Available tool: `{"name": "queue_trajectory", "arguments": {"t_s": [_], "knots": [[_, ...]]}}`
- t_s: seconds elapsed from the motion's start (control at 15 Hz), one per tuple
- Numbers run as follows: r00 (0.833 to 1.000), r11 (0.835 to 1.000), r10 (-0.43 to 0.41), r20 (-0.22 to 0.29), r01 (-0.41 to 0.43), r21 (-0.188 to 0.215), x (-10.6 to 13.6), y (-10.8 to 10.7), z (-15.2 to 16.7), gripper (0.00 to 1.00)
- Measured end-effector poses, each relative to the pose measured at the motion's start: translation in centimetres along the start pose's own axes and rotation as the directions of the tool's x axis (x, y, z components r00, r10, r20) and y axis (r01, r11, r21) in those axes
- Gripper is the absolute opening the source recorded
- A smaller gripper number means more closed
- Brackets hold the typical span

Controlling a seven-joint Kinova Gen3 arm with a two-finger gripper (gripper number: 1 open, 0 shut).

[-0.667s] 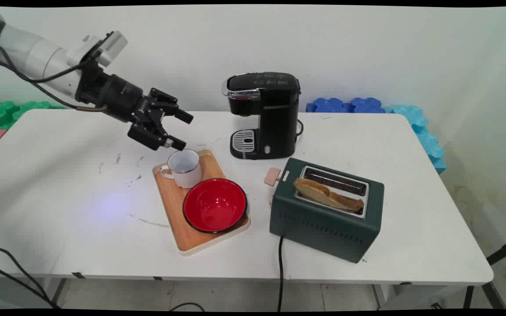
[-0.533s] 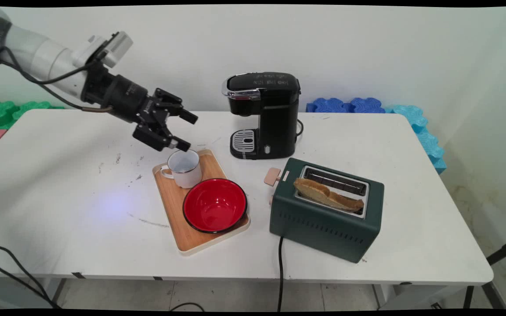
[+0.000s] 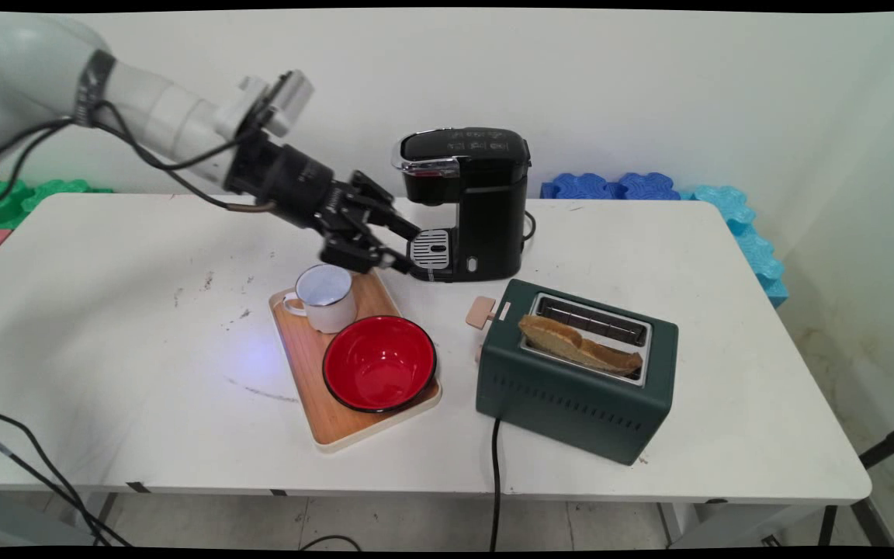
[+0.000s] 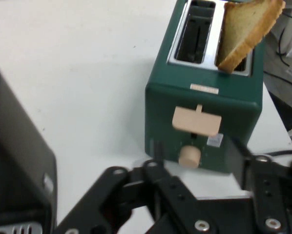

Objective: Press the toaster switch

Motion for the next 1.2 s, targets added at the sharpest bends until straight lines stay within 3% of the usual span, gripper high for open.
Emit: {"name": "queue_trajectory", "arguments": {"t_s": [0.6, 1.2], "knots": [[0.998, 0.996, 0.062, -0.018, -0.063, -0.070, -0.6, -1.5, 6.5, 0.00], [0.996, 0.990, 0.072, -0.045, -0.077, -0.115, -1.2, -1.9, 9.9, 0.00]]}}
